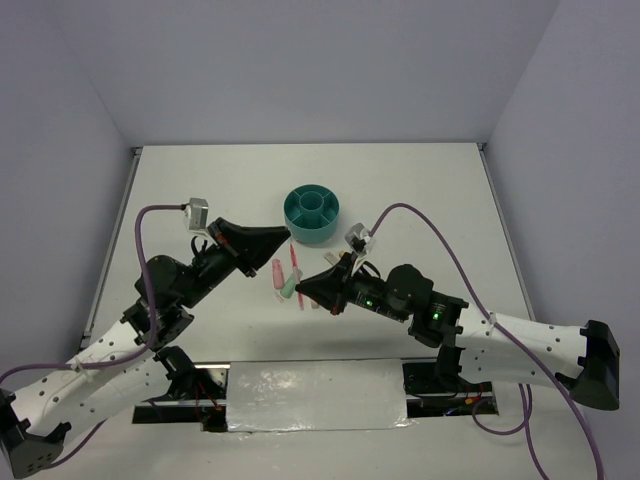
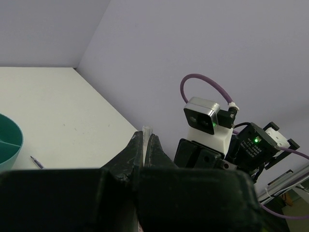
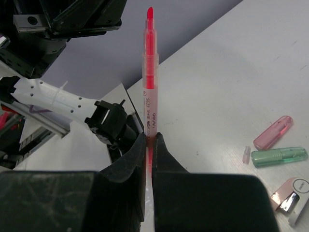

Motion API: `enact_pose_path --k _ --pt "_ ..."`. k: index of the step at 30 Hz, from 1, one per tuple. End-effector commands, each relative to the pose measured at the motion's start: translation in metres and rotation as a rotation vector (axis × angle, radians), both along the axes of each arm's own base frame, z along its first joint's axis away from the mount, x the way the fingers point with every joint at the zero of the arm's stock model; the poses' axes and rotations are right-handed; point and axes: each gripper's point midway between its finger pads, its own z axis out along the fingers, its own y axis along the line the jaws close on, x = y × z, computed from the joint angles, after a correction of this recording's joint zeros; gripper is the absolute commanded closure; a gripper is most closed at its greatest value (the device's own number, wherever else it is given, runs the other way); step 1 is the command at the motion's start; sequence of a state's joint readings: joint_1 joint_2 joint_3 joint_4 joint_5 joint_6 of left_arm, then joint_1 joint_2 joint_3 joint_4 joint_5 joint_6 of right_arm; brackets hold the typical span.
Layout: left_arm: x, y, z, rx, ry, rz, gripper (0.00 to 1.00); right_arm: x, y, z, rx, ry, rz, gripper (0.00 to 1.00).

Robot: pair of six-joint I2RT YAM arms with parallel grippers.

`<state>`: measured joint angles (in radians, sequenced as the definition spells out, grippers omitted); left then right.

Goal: Sort the stationery into containers
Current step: Close the pen cap on the pen.

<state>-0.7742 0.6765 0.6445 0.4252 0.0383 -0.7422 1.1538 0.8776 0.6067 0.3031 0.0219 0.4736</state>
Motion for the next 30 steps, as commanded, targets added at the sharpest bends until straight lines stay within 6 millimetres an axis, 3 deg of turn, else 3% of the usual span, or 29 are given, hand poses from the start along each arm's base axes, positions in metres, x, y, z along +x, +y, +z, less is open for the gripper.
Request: enact_pose_path --k 1,12,30 --pt "-0.004 0.002 0.013 -0.054 -0.032 -0.015 1.0 -0.001 0.001 0.026 0.04 -0.039 0.002 1.0" --pt "-0.004 0.002 0.013 -0.052 -0.032 -0.016 1.0 0.001 -0.002 0.028 0.036 -0.038 -0.01 1.0" --pt "-0.001 -0.001 -0.006 -0.025 0.006 -0.017 1.0 0.005 -0.008 0.04 0.029 -0.07 -0.037 1.0"
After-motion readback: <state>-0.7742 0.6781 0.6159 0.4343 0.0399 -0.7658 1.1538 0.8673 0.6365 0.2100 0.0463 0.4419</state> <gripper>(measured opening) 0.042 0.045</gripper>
